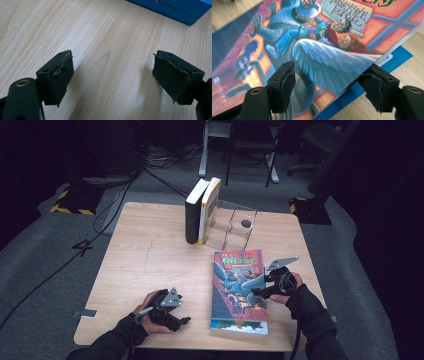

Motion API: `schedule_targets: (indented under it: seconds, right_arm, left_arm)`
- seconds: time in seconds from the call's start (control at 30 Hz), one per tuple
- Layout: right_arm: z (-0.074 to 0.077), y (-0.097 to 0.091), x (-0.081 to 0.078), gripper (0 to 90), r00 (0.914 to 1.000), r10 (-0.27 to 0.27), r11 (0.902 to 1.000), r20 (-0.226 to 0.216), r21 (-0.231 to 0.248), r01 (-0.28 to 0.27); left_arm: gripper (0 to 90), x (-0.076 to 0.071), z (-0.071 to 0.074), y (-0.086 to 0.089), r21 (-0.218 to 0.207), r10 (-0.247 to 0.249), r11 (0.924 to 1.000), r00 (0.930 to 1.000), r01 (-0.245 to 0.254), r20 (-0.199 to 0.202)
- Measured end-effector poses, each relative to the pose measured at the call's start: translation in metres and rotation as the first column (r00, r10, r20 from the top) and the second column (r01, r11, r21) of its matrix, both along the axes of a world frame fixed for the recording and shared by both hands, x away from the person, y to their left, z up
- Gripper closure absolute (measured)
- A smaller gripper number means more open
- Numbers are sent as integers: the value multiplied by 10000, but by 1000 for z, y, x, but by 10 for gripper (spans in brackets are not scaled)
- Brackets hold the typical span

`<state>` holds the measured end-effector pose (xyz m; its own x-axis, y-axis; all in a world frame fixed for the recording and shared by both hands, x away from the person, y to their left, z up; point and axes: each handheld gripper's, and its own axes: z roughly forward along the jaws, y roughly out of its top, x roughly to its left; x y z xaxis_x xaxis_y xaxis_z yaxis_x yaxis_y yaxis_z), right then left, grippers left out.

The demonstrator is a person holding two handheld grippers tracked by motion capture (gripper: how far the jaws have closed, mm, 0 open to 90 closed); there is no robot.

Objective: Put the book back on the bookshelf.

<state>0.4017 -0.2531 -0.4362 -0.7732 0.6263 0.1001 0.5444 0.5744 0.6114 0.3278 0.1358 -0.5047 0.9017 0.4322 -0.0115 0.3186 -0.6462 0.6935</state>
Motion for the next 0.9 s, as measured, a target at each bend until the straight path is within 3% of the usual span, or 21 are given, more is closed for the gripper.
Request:
schedule_targets:
  seconds: [0.07,0.27,0.33,0.4,0.57,0.83,0.9]
  right_arm:
    - [0,1,1,395,9998,192,9977,-88,650,-186]
    - [2,5,-4,384,9999,-146,9996,29,-257,147]
    - [4,2,-9,346,9996,-115,9979,-264,-633,98]
    - [0,-1,-15,291,9961,118,9950,-879,-979,-204]
    - [-2,-7,-24,302,9878,485,9955,-1479,-732,-599]
    - [-1,-5,-23,302,9899,718,9938,-1222,-762,-815]
    - [1,-6,-23,337,9913,735,9955,-1091,-521,-795]
  left_arm:
    - [172,0,0,0,33,-23,10000,10000,23,-1]
    - [172,0,0,0,29,-31,10000,10000,31,13]
    - [173,0,0,0,38,-14,10000,10000,14,-4]
    - [173,0,0,0,30,-25,10000,10000,25,16]
    - [173,0,0,0,33,-23,10000,10000,23,14]
    - [173,0,0,0,32,-24,10000,10000,23,14]
    - [173,0,0,0,35,-26,10000,10000,26,15]
